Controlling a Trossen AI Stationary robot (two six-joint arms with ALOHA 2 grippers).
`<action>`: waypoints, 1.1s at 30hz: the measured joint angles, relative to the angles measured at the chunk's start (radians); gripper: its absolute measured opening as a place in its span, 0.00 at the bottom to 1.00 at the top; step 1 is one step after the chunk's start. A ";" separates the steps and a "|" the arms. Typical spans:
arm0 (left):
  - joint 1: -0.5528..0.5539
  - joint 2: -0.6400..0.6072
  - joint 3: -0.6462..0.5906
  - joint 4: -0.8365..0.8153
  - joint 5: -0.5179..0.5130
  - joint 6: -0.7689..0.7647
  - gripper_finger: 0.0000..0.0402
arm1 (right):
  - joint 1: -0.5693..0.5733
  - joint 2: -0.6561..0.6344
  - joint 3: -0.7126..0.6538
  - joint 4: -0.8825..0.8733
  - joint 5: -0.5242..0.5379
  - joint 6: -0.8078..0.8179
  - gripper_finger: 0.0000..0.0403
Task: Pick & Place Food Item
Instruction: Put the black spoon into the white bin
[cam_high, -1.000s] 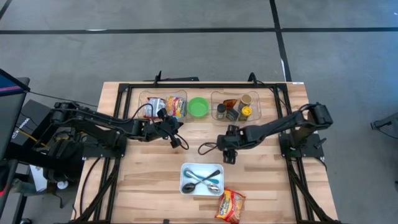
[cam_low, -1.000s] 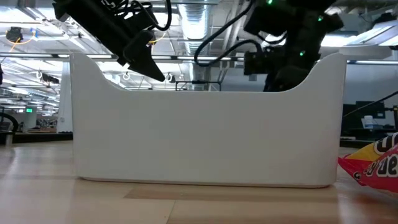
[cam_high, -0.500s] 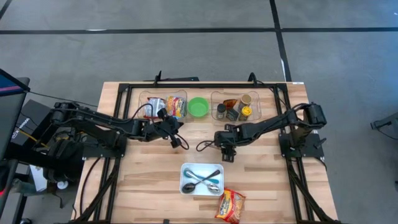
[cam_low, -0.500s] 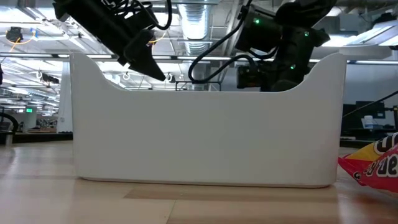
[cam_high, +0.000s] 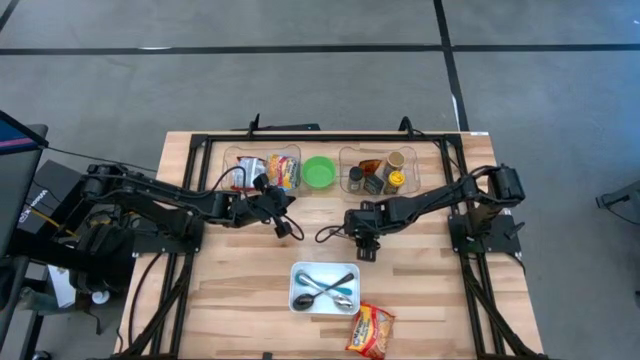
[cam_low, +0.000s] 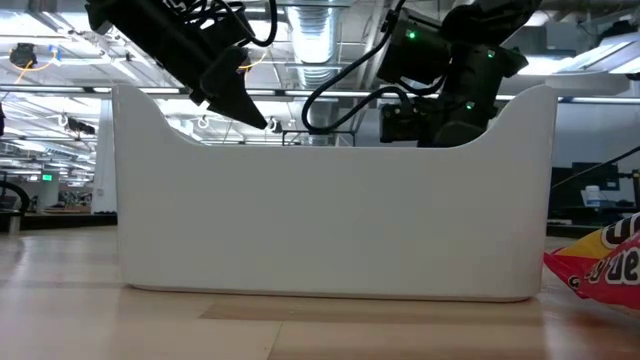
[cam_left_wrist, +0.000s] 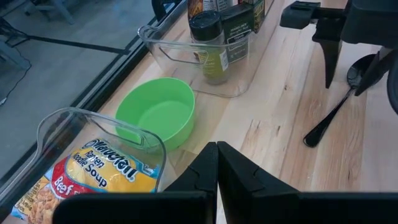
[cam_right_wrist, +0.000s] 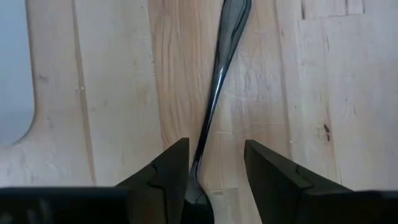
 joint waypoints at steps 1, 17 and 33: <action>0.000 0.000 0.000 0.000 0.000 0.000 0.01 | 0.000 0.000 0.000 0.000 0.000 0.002 0.37; 0.000 0.000 0.000 0.000 0.000 0.000 0.01 | 0.015 0.000 0.000 0.000 -0.008 0.052 0.40; 0.000 0.000 0.000 0.000 0.000 -0.001 0.01 | 0.012 -0.002 -0.053 0.050 -0.002 0.053 0.40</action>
